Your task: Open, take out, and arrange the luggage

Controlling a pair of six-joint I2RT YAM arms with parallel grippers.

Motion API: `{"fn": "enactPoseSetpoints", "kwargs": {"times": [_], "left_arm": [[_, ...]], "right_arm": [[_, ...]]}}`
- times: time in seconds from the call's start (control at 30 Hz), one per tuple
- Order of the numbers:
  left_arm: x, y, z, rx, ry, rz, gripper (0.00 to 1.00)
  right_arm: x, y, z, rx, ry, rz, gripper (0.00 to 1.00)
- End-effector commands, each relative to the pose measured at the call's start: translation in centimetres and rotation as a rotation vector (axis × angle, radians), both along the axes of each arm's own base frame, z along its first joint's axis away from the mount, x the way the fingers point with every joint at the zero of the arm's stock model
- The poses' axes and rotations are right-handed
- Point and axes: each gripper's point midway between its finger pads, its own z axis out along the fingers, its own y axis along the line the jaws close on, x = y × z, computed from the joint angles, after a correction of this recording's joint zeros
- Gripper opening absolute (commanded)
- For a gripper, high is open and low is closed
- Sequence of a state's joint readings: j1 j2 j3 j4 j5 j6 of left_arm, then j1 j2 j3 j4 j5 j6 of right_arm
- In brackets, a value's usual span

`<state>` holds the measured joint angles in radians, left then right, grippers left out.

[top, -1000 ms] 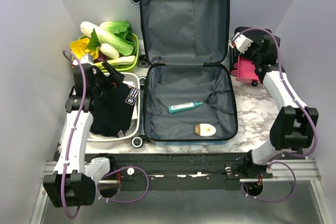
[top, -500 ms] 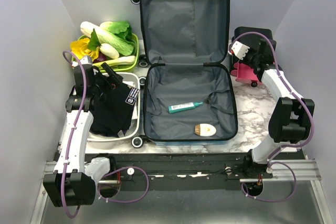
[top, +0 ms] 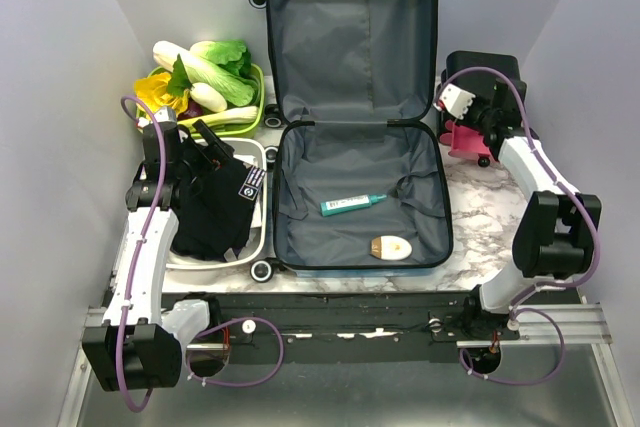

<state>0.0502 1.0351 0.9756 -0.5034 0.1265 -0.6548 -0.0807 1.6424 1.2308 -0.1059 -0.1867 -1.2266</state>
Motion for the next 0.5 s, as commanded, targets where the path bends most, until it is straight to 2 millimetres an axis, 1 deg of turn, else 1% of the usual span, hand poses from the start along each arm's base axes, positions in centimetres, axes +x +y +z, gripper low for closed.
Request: {"fn": "enactPoseSetpoints", "kwargs": {"times": [0.0,0.17,0.23,0.33,0.4,0.47], "left_arm": [[0.5,0.1,0.8,0.010,-0.020,0.002,0.99],[0.5,-0.1,0.6,0.003,-0.023,-0.007,0.99],[0.5,-0.1,0.7,0.006,-0.023,-0.006,0.99],[0.5,0.1,0.8,0.009,-0.028,-0.003,0.99],[0.6,0.1,0.8,0.009,-0.030,-0.003,0.99],[0.7,0.1,0.6,0.009,-0.022,-0.003,0.99]], "right_arm": [[-1.9,-1.4,0.0,-0.042,0.023,-0.049,0.16],[-2.2,-1.4,1.6,-0.049,-0.024,-0.052,0.15],[-2.6,-1.3,1.0,-0.044,-0.008,-0.044,0.15],[-3.2,-0.9,0.0,-0.044,0.039,-0.022,0.19],[-3.1,-0.8,-0.4,-0.041,0.049,-0.014,0.21],[-2.6,-0.8,-0.8,-0.032,0.056,-0.018,0.22]]}}
